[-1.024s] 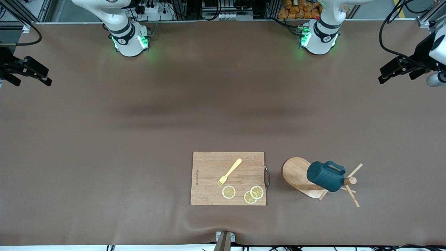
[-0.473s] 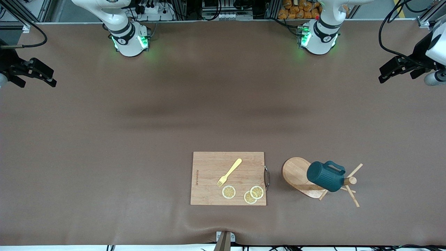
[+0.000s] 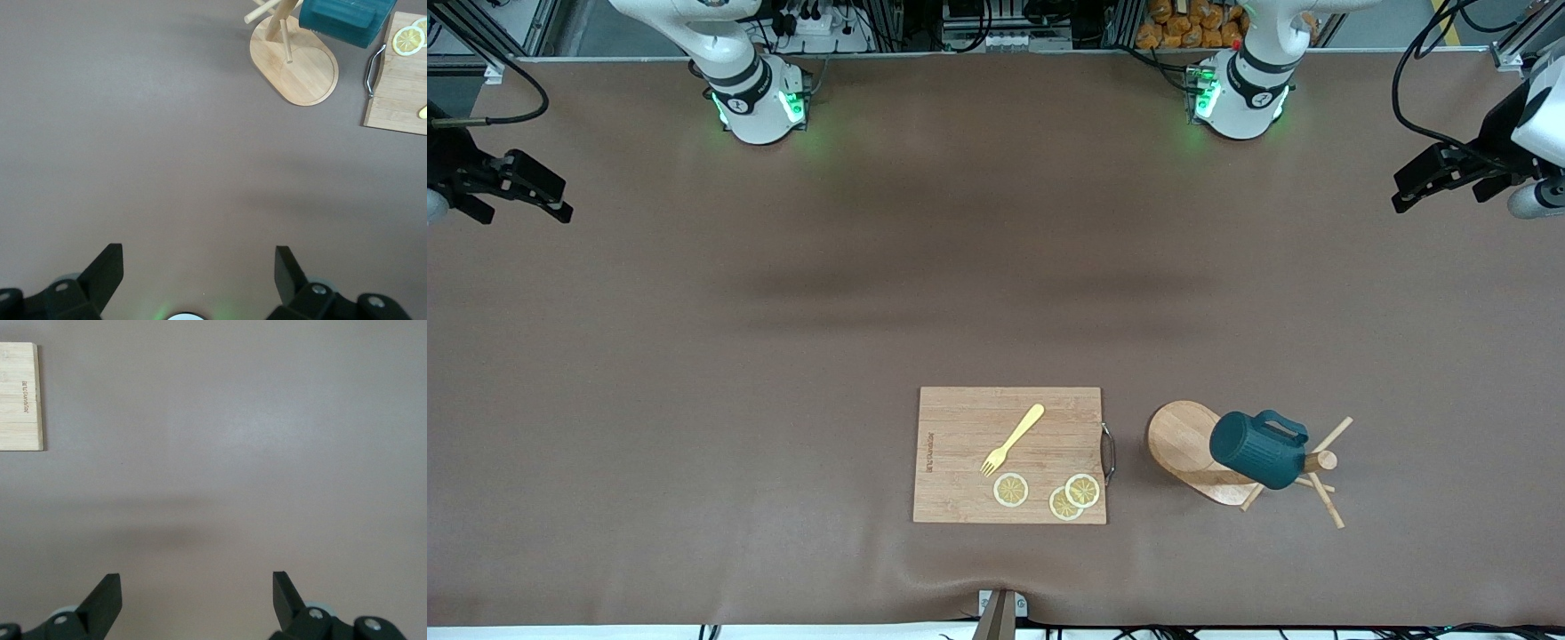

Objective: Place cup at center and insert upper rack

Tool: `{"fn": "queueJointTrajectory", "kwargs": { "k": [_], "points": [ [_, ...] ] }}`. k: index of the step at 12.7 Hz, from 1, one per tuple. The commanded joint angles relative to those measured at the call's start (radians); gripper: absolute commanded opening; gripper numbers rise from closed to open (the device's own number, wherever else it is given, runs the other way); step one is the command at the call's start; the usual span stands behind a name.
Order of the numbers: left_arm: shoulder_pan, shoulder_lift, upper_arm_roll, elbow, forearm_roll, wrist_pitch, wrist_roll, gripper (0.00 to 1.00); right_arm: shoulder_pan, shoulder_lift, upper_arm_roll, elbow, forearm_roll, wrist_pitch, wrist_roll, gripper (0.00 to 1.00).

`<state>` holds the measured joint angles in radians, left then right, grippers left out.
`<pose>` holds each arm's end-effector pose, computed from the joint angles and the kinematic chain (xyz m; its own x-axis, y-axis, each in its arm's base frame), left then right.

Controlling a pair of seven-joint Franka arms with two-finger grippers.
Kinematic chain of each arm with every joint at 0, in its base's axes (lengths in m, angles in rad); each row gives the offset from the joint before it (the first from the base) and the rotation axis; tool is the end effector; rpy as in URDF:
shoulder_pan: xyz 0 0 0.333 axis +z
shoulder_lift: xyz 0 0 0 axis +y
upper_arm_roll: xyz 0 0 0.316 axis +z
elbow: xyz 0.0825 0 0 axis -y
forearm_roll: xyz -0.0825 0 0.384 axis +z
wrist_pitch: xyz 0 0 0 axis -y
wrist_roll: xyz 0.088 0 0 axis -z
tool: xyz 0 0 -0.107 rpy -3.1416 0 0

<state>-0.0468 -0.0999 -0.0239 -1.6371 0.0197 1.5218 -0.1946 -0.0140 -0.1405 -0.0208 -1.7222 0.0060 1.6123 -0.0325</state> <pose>0.5167 -0.0351 0.6427 0.9921 0.1247 -0.0109 0.1244 -0.9919 -0.0246 0.5132 -0.0180 0.6315 0.9995 -0.0024 0.0308 -0.0022 -1.0000 -0.0079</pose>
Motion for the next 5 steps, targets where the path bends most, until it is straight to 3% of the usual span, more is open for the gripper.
{"fn": "queueJointTrajectory", "kwargs": {
  "k": [1, 5],
  "points": [
    [-0.011, -0.026, 0.007, -0.021, 0.026, 0.011, -0.008, 1.0, -0.006, 0.004, 0.001, 0.003, -0.001, -0.006, -0.001, 1.0],
    [-0.016, -0.031, 0.007, -0.024, 0.026, 0.003, -0.009, 1.0, -0.009, 0.004, -0.001, 0.003, -0.001, -0.006, -0.001, 1.0]
  ]
}}
